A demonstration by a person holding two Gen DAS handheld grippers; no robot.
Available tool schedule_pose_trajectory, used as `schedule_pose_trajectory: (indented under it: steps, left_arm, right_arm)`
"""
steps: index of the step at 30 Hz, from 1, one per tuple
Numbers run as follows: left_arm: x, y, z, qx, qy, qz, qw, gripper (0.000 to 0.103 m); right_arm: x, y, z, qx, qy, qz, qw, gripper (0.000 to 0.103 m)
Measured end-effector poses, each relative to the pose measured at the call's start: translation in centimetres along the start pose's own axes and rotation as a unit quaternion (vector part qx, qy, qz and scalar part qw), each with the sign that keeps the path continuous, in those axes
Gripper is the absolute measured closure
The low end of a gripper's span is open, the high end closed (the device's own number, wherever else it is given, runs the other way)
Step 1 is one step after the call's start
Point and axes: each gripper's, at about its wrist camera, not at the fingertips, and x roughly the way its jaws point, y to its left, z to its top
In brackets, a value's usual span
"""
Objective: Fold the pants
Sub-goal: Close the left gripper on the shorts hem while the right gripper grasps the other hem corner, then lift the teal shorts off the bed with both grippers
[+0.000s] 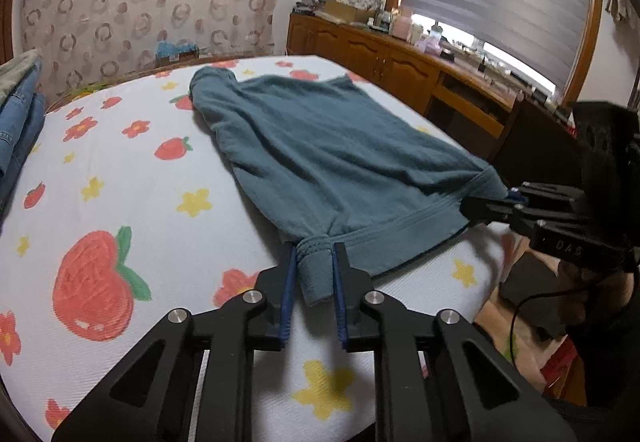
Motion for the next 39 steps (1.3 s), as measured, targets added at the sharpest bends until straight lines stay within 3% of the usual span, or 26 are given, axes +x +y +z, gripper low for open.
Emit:
schedule_pose_trajectory:
  steps: [3,15,27,39]
  left_arm:
    - [-1.1,0.5,0.5,-0.020,-0.017,-0.015,0.9995,0.085]
    - [-6.7,0.5,2.9,-0.013,-0.089,-0.014,0.9958,0.086]
    - [-14.1,0.7,6.3,0.004,-0.175,-0.002,0.9845,0.086]
    - [-17.7,2.3,8.6,0.008,-0.229,0.018,0.9732,0.087]
  right_arm:
    - [-0.6,0.4,0.4,-0.007,-0.010,-0.001,1.000,0.087]
    - [-4.2,2.5,2.5,-0.042,-0.072,0.005,0.997,0.087]
    - [-7.7,5.8,6.4,-0.101,-0.144,0.017,0.984,0.087]
    - [-9.3,7.2,6.5,-0.138,-0.186,0.033,0.972,0.087]
